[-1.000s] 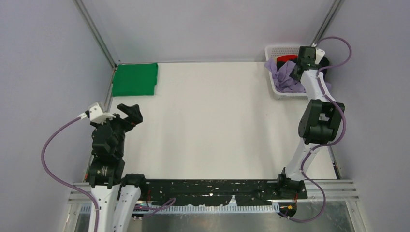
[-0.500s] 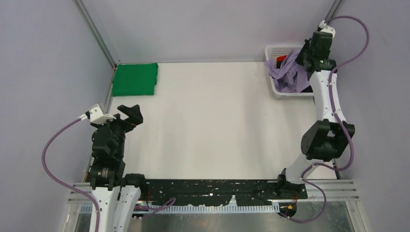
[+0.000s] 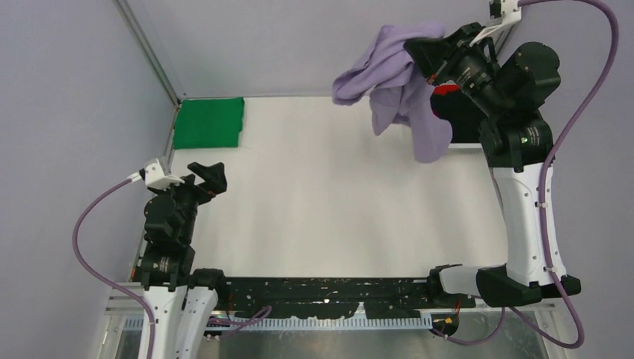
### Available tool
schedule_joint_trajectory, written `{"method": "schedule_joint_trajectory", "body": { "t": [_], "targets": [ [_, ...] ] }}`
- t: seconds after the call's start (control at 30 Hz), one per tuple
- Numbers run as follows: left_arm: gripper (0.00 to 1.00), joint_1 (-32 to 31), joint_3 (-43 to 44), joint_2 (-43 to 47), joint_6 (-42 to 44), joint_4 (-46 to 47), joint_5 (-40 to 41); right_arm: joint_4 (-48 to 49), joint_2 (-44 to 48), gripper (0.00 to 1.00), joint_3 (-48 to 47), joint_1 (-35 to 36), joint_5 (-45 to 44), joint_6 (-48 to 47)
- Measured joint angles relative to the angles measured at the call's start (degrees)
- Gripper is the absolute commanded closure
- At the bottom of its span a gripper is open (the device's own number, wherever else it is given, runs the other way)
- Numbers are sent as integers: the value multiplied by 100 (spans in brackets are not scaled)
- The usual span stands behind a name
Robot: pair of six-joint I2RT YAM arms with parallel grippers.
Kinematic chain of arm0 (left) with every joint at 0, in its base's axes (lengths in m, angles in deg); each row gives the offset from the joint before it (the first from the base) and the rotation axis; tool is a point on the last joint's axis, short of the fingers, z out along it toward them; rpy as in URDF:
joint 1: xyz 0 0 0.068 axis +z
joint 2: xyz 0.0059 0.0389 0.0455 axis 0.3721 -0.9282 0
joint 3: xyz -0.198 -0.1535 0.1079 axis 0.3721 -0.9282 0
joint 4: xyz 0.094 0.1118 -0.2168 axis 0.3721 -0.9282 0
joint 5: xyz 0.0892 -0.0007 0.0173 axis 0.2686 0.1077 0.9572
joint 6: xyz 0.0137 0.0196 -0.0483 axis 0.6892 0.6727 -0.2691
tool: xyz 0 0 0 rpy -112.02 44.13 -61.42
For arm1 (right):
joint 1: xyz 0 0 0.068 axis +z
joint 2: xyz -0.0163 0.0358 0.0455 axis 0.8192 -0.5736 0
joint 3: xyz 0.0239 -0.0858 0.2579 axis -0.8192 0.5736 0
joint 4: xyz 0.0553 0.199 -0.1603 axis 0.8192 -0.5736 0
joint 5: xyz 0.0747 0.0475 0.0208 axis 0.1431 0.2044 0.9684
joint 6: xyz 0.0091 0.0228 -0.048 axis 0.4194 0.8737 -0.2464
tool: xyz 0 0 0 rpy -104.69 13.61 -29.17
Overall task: Fold and stack the t-shirts
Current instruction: Move the tshirt to the center of the board, then flatten out the tshirt
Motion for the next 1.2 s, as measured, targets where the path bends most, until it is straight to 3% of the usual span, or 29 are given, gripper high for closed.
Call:
{"method": "schedule_joint_trajectory", "body": {
  "t": [0.3,0.4,0.5,0.53,0.63,0.67,0.73,0.77,0.83,1.03,1.2],
  "targets": [
    [1,0,13,-184,-205,-181,-210,96,-282,95,140,1045,1088,627],
    [1,0,37,-254,-275,-297,-216,339,-125,95,907,1165,1147,756],
    [1,0,46,-428,-334,-398,-223,439,317,92,2179,1169,614,754],
    [1,0,48,-518,-367,-426,-245,382,485,90,2612,1163,365,730],
    [1,0,55,-929,-415,-476,-560,138,975,59,4013,1147,-557,621],
    [1,0,55,-1126,-431,-472,-748,24,1097,54,4476,1139,-929,586],
    [1,-2,44,-1493,-470,-448,-1169,-251,1163,32,5169,1088,-1606,544],
    [1,-24,15,-1698,-511,-385,-1425,-483,1121,14,5445,1058,-1987,531],
    [1,-192,-94,-2116,-579,-247,-1799,-929,968,1,5751,1010,-2710,557],
    [1,-1976,-205,-3178,-588,-177,-1993,-1504,1023,4,5827,962,-4347,564],
    [10,-3075,109,-4190,-595,26,-2122,-1381,1526,5,6122,962,-4931,741]
  ]
}}
